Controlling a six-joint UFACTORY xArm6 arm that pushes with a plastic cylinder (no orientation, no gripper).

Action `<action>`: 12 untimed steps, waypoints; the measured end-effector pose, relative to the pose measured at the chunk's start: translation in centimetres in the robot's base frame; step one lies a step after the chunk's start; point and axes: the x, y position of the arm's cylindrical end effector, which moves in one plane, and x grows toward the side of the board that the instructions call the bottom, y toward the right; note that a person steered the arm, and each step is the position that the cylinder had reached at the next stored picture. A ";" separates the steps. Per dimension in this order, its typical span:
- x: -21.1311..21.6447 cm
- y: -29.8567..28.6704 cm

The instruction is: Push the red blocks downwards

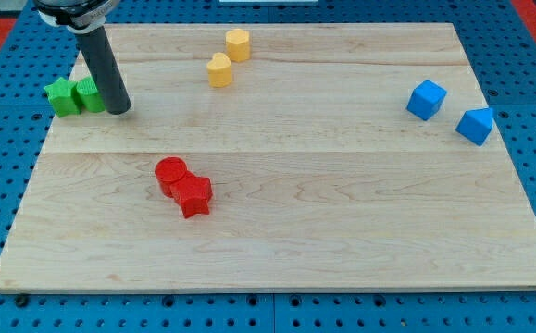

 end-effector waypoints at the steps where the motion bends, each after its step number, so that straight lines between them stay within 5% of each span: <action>1: 0.0 0.2; 3: 4.7 7.9; 4: 8.7 3.7; 6: 14.8 10.7; 12: 14.8 10.2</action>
